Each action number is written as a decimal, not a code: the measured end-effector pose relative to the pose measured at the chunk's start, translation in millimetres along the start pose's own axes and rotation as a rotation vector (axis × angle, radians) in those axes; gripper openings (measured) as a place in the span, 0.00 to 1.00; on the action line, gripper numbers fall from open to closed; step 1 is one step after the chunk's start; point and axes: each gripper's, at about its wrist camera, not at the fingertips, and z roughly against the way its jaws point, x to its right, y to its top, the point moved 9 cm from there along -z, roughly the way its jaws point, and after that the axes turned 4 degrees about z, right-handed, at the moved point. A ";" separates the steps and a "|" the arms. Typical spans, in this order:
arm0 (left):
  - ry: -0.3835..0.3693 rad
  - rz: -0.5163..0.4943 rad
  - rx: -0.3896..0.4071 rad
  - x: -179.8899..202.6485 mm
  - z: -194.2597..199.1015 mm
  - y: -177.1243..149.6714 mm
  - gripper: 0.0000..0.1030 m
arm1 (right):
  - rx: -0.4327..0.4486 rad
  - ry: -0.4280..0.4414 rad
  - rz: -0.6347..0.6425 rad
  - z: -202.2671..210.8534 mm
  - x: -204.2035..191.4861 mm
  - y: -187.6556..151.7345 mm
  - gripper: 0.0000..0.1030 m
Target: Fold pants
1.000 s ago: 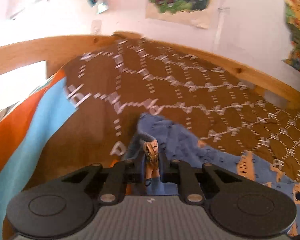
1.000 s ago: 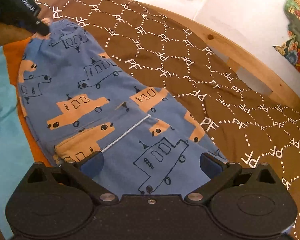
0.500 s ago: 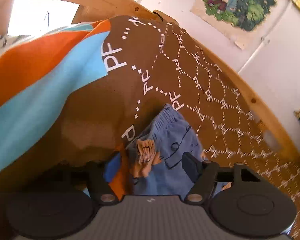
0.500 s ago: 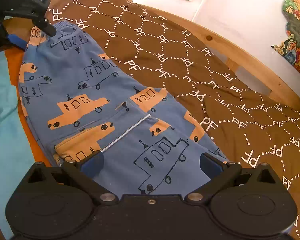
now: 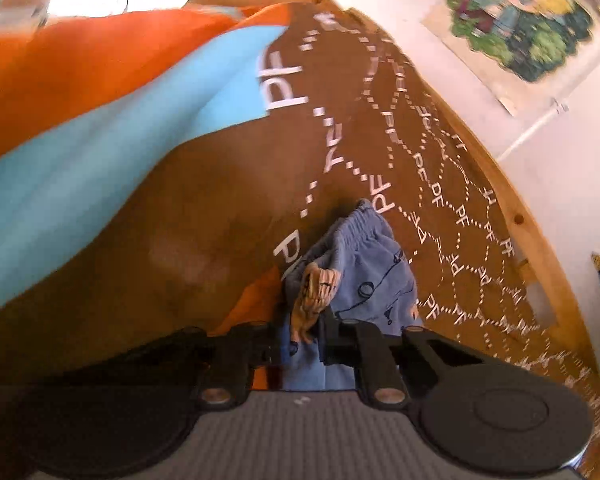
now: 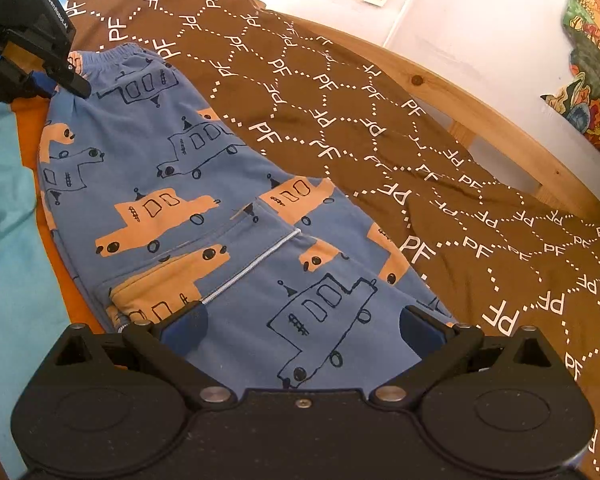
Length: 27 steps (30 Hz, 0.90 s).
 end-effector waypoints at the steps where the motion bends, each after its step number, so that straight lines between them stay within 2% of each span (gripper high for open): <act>1: 0.007 -0.036 0.010 3.8 2.3 -0.6 0.12 | 0.000 0.000 0.000 0.0 0.1 0.1 0.99; 8: -0.016 -0.232 0.092 33.7 24.0 -5.2 0.11 | 0.061 -0.020 -0.033 18.3 6.6 9.6 0.99; 14: -0.042 -0.423 0.155 67.9 41.6 -17.2 0.11 | 0.109 -0.024 -0.110 43.9 19.5 14.3 0.99; 18: -0.120 -0.575 0.186 105.7 57.2 -37.1 0.11 | 0.111 -0.041 -0.129 60.2 32.7 4.6 0.99; 22: -0.225 -0.740 0.191 152.8 71.9 -68.7 0.11 | 0.106 -0.104 -0.148 76.5 55.9 -12.4 0.99; 27: -0.354 -0.898 0.115 208.3 81.7 -123.1 0.11 | 0.080 -0.203 -0.169 90.9 92.0 -42.1 0.99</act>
